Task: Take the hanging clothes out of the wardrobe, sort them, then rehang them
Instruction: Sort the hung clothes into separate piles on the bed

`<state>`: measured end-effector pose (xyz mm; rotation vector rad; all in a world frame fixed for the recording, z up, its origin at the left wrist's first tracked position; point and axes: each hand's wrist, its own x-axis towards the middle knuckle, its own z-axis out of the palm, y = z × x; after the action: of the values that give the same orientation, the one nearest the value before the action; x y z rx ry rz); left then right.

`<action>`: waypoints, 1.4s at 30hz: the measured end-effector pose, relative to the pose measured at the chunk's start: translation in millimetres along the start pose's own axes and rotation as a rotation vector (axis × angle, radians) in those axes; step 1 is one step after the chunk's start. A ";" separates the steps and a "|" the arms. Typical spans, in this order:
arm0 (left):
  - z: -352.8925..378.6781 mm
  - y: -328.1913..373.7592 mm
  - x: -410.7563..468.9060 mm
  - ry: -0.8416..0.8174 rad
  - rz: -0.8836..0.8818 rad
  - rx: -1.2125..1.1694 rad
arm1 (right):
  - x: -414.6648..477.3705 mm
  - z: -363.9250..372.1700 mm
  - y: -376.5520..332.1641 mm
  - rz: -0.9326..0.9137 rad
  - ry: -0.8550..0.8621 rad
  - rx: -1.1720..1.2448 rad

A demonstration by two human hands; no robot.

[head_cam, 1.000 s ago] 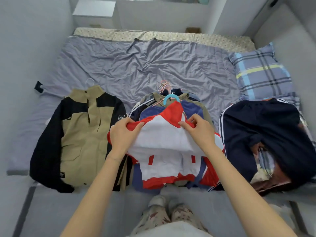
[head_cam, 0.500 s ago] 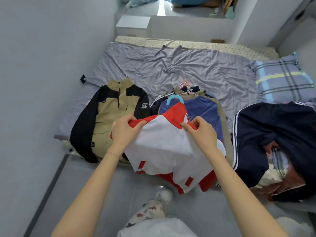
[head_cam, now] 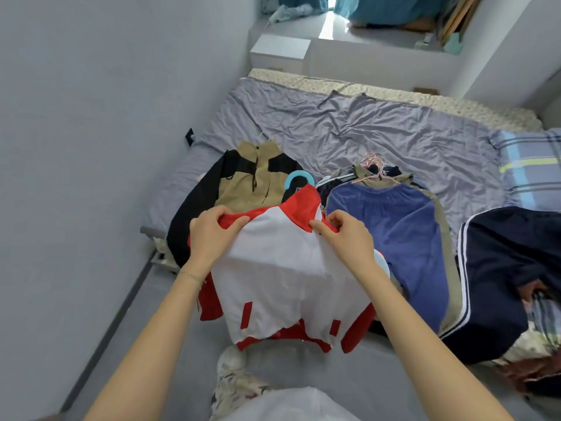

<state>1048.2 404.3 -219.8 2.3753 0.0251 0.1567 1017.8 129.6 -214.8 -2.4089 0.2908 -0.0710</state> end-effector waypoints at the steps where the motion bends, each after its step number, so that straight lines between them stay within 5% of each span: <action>1: -9.2 -14.2 9.0 -0.005 -0.013 -0.015 | 5.9 11.3 -14.8 -0.004 0.009 0.000; 18: -103.2 -122.4 269.9 0.078 0.088 -0.027 | 180.6 127.0 -196.5 0.022 0.173 0.087; 31: 52.9 -195.7 448.2 -0.128 -0.150 0.152 | 414.0 233.1 -114.3 0.132 -0.192 0.099; 42: 215.9 -287.9 540.8 -0.276 -0.081 0.276 | 529.1 359.3 -18.1 0.306 -0.125 0.039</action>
<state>1618.7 498.8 -515.7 2.6454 0.0123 -0.2276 1582.8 253.6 -488.5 -2.2916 0.5894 0.2096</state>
